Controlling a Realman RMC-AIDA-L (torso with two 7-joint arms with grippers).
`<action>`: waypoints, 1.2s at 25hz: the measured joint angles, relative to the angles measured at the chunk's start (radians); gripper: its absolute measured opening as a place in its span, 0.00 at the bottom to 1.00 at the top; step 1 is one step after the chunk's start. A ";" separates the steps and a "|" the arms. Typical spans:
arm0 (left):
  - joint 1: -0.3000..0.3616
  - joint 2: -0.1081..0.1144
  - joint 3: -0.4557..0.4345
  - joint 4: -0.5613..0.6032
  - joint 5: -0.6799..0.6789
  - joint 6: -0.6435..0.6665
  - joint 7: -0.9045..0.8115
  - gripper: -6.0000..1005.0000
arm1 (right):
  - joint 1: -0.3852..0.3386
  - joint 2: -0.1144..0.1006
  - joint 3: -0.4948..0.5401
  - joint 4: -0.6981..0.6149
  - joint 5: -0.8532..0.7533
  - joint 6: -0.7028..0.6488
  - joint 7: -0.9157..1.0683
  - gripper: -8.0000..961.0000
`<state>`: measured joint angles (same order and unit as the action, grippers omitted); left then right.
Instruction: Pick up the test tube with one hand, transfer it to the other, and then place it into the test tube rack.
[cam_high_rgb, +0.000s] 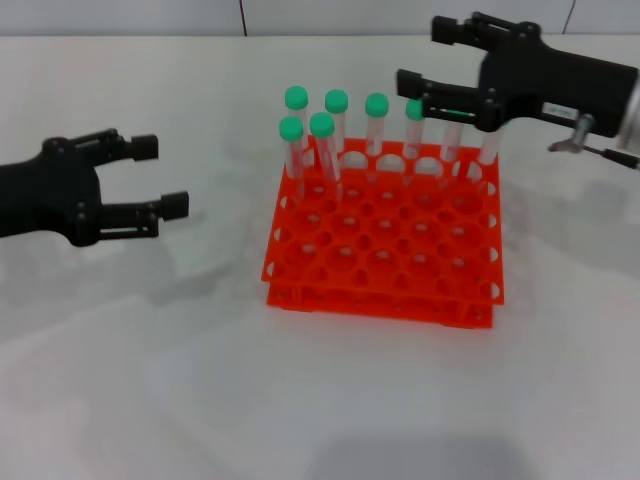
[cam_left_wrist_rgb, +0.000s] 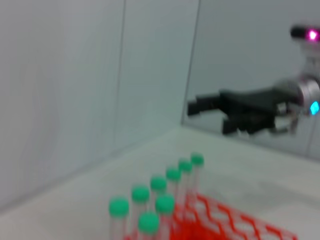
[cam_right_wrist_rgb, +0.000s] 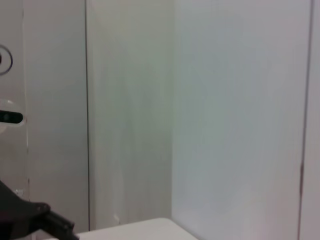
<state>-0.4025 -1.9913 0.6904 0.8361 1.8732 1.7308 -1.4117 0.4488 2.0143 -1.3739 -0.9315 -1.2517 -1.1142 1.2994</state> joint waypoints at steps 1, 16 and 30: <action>0.005 -0.001 -0.002 0.000 -0.018 0.000 0.004 0.88 | -0.016 0.000 0.027 0.001 0.000 -0.026 0.000 0.78; 0.053 -0.020 -0.005 0.000 -0.216 0.002 0.018 0.88 | -0.071 0.000 0.063 0.025 -0.001 -0.034 -0.059 0.91; 0.051 -0.021 -0.005 0.000 -0.220 0.003 0.004 0.88 | -0.098 -0.008 0.061 0.030 -0.009 -0.084 -0.057 0.91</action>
<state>-0.3512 -2.0125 0.6856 0.8360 1.6527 1.7339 -1.4080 0.3508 2.0063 -1.3134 -0.9016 -1.2612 -1.1980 1.2425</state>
